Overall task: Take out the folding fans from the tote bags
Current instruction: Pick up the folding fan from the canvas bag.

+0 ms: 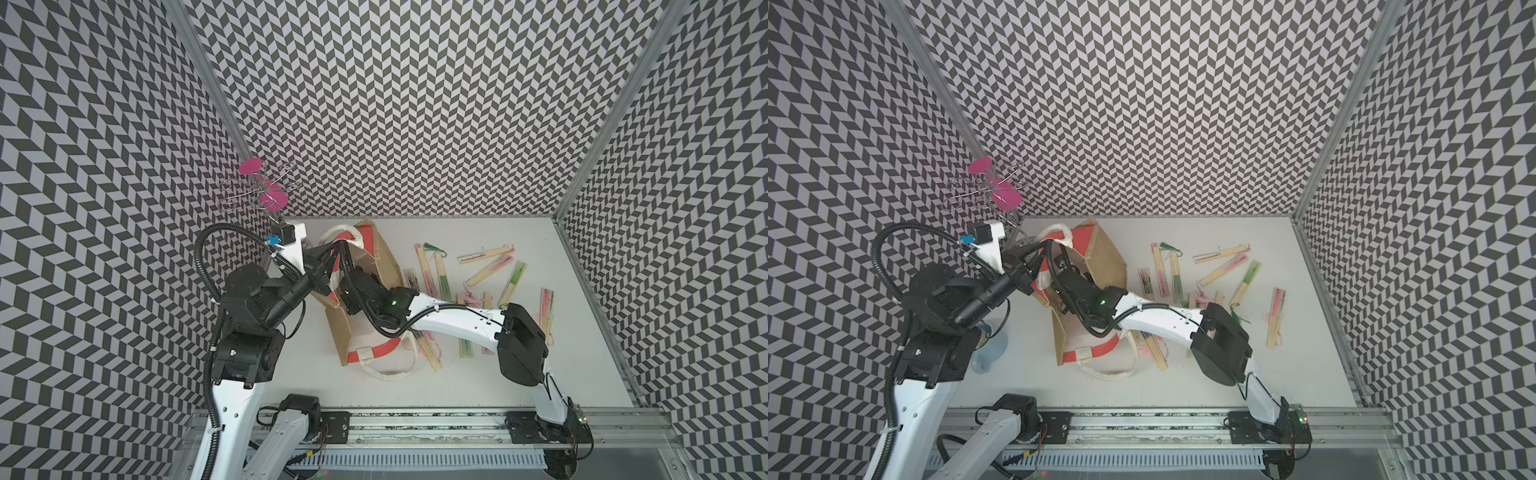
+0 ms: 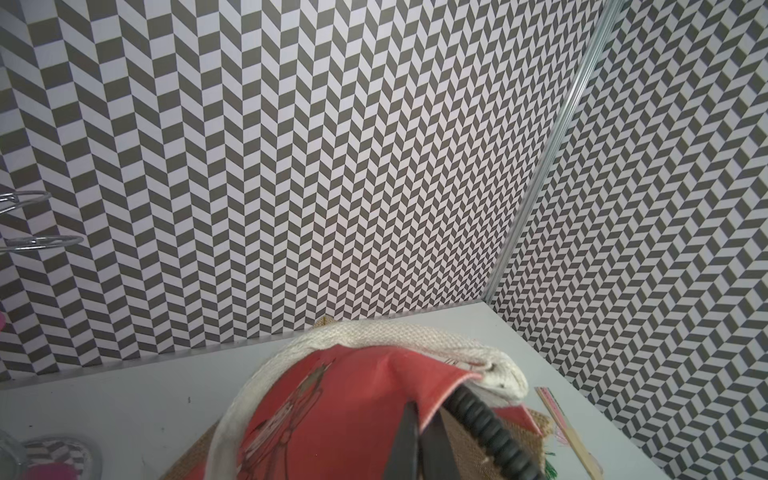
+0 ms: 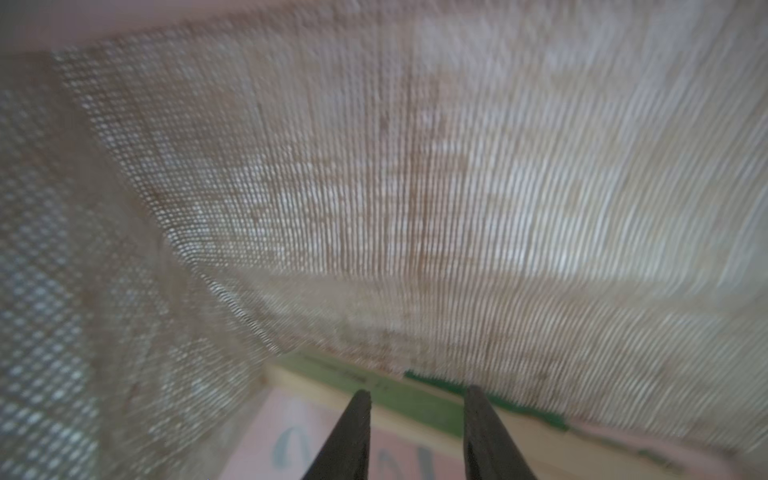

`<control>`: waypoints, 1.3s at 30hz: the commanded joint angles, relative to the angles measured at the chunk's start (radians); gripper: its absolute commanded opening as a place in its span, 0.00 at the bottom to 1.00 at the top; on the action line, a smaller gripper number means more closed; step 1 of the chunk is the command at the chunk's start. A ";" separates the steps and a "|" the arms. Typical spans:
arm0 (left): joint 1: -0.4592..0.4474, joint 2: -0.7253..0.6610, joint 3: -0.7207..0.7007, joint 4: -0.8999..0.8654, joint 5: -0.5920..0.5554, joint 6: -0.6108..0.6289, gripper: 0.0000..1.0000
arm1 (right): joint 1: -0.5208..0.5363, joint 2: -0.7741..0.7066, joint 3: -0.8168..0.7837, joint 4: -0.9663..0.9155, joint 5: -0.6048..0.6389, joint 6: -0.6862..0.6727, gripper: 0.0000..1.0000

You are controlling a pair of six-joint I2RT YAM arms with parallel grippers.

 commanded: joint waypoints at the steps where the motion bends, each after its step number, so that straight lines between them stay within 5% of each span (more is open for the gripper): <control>1: -0.004 -0.050 -0.038 0.208 0.011 -0.130 0.00 | -0.030 -0.012 0.002 0.009 -0.095 0.208 0.39; 11: -0.004 -0.106 -0.115 0.309 0.020 -0.204 0.00 | -0.124 -0.149 -0.272 0.321 -0.260 0.403 0.45; 19: -0.018 -0.204 -0.242 0.476 0.178 -0.155 0.00 | -0.194 -0.275 -0.441 0.714 -0.379 0.479 0.50; 28: -0.018 -0.318 -0.313 0.591 0.261 -0.137 0.00 | -0.258 -0.281 -0.429 0.722 -0.374 0.520 0.53; 31: -0.020 -0.336 -0.321 0.620 0.308 -0.136 0.00 | -0.274 -0.291 -0.417 0.668 -0.309 0.542 0.47; 39: -0.019 -0.362 -0.318 0.605 0.288 -0.103 0.00 | -0.286 -0.300 -0.427 0.519 -0.151 0.642 0.56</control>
